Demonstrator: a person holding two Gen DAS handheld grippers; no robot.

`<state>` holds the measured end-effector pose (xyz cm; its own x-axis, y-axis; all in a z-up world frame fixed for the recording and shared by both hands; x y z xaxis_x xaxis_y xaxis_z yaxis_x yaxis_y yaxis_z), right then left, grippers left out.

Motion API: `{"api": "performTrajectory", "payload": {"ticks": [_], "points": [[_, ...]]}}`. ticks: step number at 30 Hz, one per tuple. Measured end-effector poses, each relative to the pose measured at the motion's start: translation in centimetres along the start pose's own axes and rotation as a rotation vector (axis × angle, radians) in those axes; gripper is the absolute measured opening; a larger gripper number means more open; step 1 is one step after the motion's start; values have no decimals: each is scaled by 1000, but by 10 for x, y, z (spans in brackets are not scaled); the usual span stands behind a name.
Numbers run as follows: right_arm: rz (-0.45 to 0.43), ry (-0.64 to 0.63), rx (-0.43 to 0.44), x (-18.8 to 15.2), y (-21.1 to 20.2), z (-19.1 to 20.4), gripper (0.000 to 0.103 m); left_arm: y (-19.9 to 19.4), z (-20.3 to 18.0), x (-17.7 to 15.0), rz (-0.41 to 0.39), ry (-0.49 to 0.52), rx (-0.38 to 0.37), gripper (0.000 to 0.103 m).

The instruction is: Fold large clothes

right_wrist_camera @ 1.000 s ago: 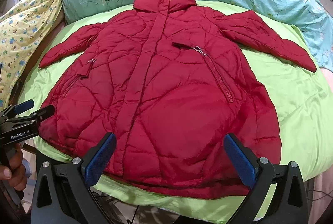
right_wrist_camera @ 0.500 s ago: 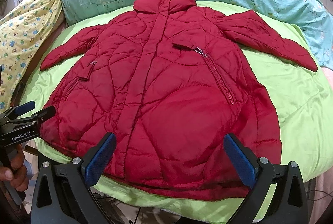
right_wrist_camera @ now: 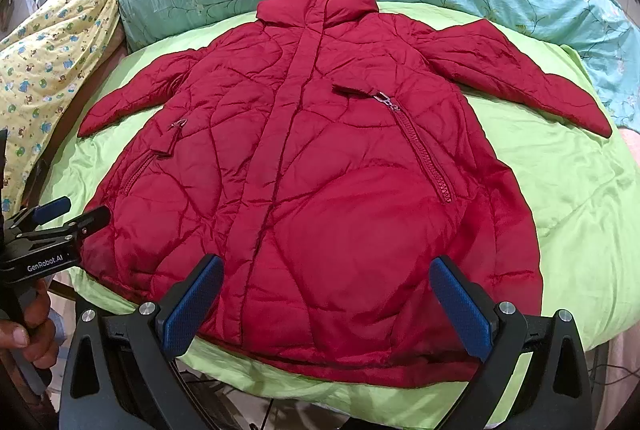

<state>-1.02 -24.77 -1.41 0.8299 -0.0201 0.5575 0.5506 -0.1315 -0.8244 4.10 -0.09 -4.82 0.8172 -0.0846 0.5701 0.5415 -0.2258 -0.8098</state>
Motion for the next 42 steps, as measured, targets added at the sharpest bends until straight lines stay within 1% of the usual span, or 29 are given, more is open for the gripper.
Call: {"api": "performTrajectory", "payload": {"ticks": [9,21,25,31,37,41,42], "points": [[-5,13,18,2,-1,0,103,0,0,0,4,-1,2,98],[-7,10,13,3,0,0,103,1,1,-1,16,-1,1,98],[-2,3,4,2,1,0,103,2,1,0,2,0,1,98],[0,0,1,5,2,-1,103,2,2,-1,17,0,6,98],[6,3,6,6,4,-1,103,5,2,2,4,5,11,98],[6,11,17,8,5,-1,103,7,4,2,54,11,32,98],[12,12,20,8,6,-1,103,8,5,2,80,17,46,98]]}}
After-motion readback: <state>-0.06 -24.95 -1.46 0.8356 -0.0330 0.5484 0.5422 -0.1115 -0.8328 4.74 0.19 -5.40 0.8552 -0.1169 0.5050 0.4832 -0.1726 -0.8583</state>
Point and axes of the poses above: each gripper's, at about its wrist camera, not at the fingertips, and y roughly the way its jaws point, z to its left, x to its top, the point moved 6 cm from there along y, roughly the way its jaws point, and after that the axes turned 13 degrees about -x, right-handed, at the moved point
